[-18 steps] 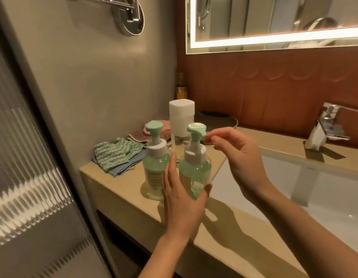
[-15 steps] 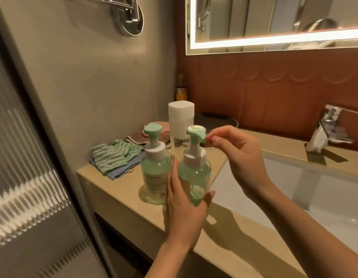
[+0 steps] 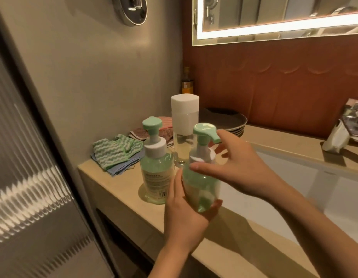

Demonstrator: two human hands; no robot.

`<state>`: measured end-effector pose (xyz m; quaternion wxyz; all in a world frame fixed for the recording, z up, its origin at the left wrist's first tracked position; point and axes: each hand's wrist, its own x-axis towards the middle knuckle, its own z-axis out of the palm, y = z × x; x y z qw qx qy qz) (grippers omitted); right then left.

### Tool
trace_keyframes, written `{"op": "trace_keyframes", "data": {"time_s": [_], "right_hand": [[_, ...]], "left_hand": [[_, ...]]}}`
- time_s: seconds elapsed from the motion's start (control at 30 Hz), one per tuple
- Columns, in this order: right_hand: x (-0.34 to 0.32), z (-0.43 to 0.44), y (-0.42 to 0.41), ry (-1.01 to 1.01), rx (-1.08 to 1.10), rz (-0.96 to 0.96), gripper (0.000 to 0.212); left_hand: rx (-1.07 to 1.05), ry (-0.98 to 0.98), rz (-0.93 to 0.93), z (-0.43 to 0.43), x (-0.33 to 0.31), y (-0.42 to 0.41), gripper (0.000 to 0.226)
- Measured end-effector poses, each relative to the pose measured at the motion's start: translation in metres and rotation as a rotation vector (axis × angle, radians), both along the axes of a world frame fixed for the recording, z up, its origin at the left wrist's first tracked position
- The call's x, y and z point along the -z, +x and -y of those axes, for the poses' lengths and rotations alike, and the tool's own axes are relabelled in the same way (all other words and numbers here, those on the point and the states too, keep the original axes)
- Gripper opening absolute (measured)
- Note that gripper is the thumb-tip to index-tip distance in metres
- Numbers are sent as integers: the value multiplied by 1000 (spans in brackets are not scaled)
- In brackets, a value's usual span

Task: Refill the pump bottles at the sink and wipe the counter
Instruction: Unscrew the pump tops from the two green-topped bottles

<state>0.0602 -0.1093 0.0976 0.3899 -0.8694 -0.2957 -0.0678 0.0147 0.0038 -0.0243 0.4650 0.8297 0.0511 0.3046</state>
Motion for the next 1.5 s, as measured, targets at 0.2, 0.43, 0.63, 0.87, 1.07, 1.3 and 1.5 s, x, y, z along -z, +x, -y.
{"op": "trace_keyframes", "data": {"time_s": [0.2, 0.43, 0.63, 0.87, 1.07, 1.3, 1.5], "right_hand": [[21, -16, -4, 70, 156, 179, 72], [11, -1, 2, 96, 5, 58, 57], [1, 10, 6, 15, -245, -120, 43], [19, -7, 3, 81, -33, 35, 72], [14, 4, 9, 95, -89, -13, 61], [-4, 19, 10, -53, -327, -175, 72], [11, 4, 9, 6, -77, 61, 83]], "left_hand": [[-6, -6, -8, 1, 1, -1, 87], [20, -3, -52, -1, 2, -1, 76], [53, 25, -52, -1, -2, -5, 71], [33, -16, -64, 0, 2, -4, 69], [9, 29, -36, 0, 1, -4, 71], [48, 43, -30, 0, 1, -4, 77], [21, 14, -35, -1, 2, -4, 72]]}}
